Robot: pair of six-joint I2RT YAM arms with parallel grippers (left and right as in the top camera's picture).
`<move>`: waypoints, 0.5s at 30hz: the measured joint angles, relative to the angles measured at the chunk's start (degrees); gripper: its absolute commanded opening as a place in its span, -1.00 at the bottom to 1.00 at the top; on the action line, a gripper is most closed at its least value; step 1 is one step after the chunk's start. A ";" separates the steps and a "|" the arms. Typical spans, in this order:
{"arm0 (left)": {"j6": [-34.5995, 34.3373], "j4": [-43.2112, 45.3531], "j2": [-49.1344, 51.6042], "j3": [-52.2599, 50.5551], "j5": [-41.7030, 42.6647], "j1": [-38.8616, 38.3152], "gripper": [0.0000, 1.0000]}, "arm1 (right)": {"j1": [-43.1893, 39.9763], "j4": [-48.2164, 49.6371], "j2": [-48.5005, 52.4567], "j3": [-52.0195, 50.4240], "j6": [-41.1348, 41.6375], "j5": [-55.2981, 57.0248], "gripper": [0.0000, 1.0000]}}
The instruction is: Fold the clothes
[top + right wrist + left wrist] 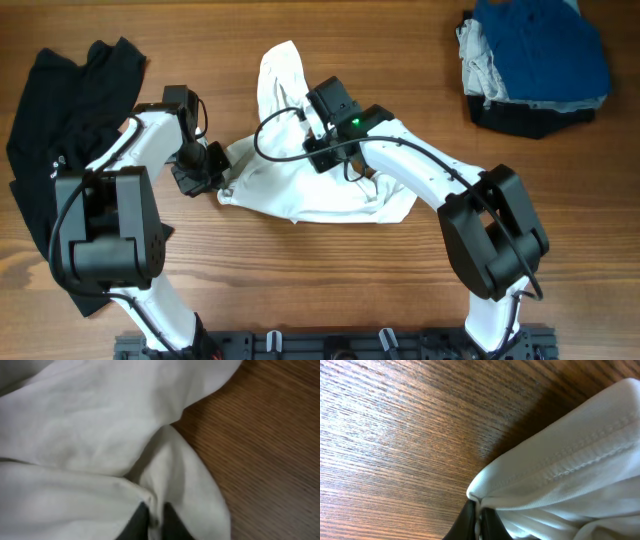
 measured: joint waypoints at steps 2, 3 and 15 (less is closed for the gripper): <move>0.00 0.02 0.00 0.00 0.00 0.00 -0.92 | 0.00 0.07 0.00 0.00 0.04 1.11 -0.92; 0.00 0.00 0.00 0.00 0.00 0.00 -0.92 | -0.07 -0.15 0.00 0.04 0.15 1.68 -0.91; 0.00 1.18 -0.15 0.00 -0.44 0.00 -0.92 | -14.69 -4.39 -4.46 3.74 0.79 1.81 -0.92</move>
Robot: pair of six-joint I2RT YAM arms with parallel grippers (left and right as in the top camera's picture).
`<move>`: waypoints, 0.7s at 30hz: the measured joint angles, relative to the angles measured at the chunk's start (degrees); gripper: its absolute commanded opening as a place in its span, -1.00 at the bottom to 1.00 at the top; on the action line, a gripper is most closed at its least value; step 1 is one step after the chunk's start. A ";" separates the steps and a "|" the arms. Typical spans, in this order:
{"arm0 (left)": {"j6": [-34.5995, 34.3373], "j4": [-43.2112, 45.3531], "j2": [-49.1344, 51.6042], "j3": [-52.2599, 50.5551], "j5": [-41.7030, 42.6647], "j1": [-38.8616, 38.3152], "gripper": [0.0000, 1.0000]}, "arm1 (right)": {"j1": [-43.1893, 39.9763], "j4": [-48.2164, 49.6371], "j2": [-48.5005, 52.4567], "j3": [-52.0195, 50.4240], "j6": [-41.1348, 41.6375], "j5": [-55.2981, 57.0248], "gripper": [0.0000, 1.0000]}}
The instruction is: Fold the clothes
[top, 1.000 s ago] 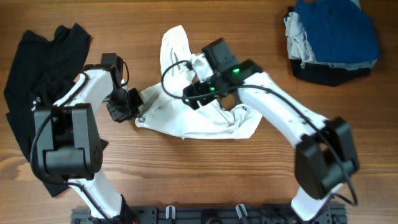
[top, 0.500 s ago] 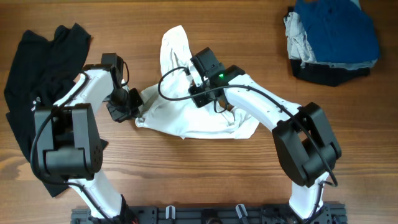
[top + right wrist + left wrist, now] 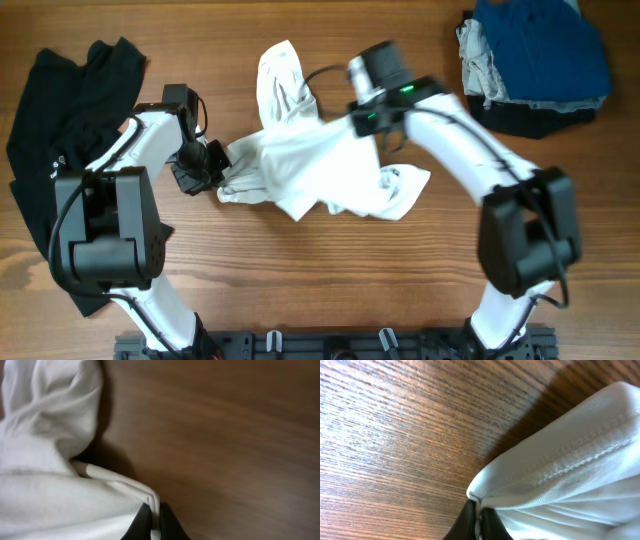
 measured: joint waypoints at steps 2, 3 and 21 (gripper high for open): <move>0.00 0.15 -0.04 0.00 -0.11 0.00 -0.92 | -3.93 0.26 -0.76 0.28 -0.02 -1.25 -0.92; 0.00 0.28 -0.04 0.00 -0.17 -0.04 -0.92 | -5.49 0.50 -0.85 0.37 -0.04 -2.05 -0.92; 0.28 0.94 -1.09 0.52 -2.34 1.38 -0.92 | -26.47 -6.12 -0.94 13.27 -0.20 -15.30 -0.92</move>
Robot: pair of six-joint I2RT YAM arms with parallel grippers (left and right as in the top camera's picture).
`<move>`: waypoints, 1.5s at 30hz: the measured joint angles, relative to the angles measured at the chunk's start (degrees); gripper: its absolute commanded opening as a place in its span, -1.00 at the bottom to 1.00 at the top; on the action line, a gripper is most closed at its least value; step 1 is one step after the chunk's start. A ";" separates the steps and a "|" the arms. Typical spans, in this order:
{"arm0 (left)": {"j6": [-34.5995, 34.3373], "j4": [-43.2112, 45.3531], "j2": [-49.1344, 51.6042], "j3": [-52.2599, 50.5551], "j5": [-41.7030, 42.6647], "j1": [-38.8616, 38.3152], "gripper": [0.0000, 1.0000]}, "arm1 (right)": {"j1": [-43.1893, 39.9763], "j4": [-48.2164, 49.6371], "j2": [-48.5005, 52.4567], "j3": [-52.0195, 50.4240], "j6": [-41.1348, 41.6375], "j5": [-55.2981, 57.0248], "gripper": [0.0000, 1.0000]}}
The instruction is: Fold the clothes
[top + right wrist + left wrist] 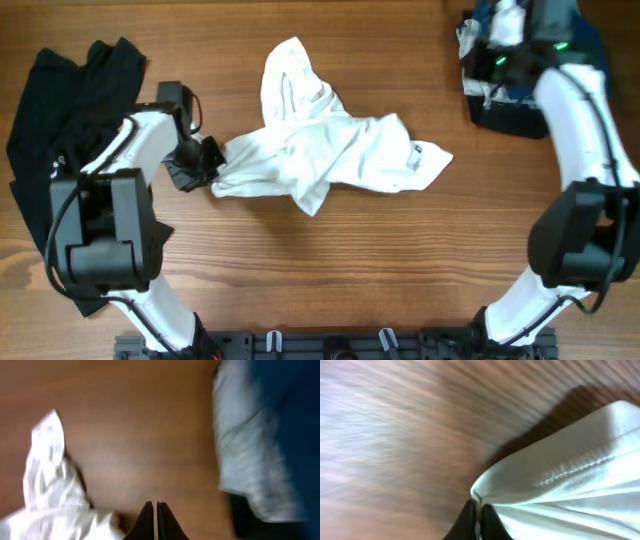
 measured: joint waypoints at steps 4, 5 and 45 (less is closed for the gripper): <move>1.31 -1.92 -4.96 3.37 -1.14 0.44 -0.92 | 0.07 -5.84 -0.63 7.78 -0.02 -0.35 -0.92; 1.49 -1.88 -7.13 4.50 -1.27 0.26 -0.92 | 0.39 -7.39 -1.01 8.76 -0.22 -1.16 -0.86; 1.55 14.53 -33.42 29.18 -2.12 -18.12 -0.92 | 20.13 -5.11 -1.68 -0.37 -4.83 -24.57 0.75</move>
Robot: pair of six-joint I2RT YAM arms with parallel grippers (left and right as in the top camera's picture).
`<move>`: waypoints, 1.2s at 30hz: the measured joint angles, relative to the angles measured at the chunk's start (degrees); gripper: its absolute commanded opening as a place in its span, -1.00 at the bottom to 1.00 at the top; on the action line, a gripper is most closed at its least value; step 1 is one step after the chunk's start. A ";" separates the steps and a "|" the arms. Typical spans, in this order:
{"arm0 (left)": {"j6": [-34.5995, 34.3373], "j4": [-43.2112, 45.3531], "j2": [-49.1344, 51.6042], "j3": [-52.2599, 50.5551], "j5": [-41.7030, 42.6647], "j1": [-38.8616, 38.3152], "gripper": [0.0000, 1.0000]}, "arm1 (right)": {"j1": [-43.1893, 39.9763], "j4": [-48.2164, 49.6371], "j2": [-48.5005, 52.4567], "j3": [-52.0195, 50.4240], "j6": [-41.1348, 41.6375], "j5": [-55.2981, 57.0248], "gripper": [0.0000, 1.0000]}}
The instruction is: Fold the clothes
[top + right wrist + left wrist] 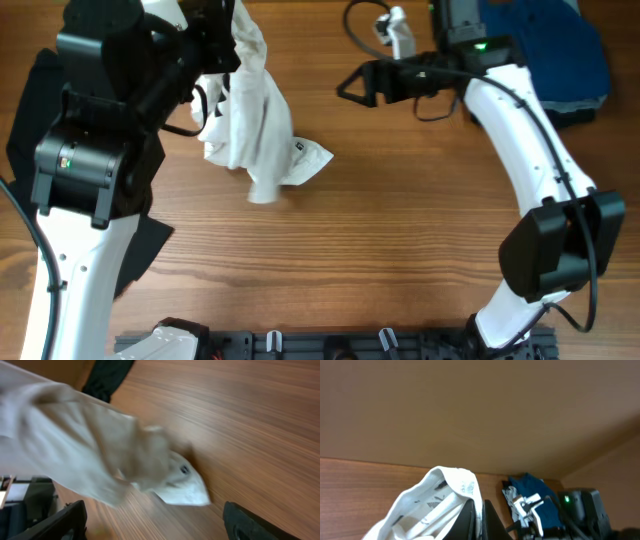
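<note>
The white shirt [255,120] hangs bunched from my left gripper [230,25], which is raised high over the table's far left and shut on the fabric's top edge [455,485]. The shirt's lower end with its label [300,160] rests on the wood. In the left wrist view the left gripper [476,517] pinches the cloth between its dark fingers. My right gripper [348,88] points left toward the shirt with its jaws wide open and nothing between them. In the right wrist view the right gripper [155,527] faces the hanging shirt [95,455].
A black garment [35,110] lies along the left edge, partly under my left arm. A pile of blue, grey and black clothes [545,50] sits at the far right corner. Bare wooden table [380,230] fills the middle and front.
My left gripper, then low on the table at the shirt's left edge, is now raised high with the shirt hanging from it. My right gripper has moved left from the blue pile and opened.
Both grippers were shut on the white shirt lying crumpled on the table. The right one then held its part farther to the right. Then the shirt lay spread out and the right gripper was shut, empty, by the blue pile. Now the left holds the shirt up.
</note>
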 measured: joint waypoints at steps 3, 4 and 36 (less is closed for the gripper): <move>-0.11 0.15 0.13 0.00 -1.53 -0.09 -0.92 | 3.54 4.50 0.00 0.00 3.76 0.24 0.75; -0.17 0.15 0.13 0.00 -1.77 -0.09 -0.92 | 4.13 5.20 0.00 0.00 4.48 0.37 0.75; -1.49 0.52 0.76 0.00 -2.99 -0.15 -0.92 | 14.84 34.73 9.44 -13.86 22.58 19.06 0.31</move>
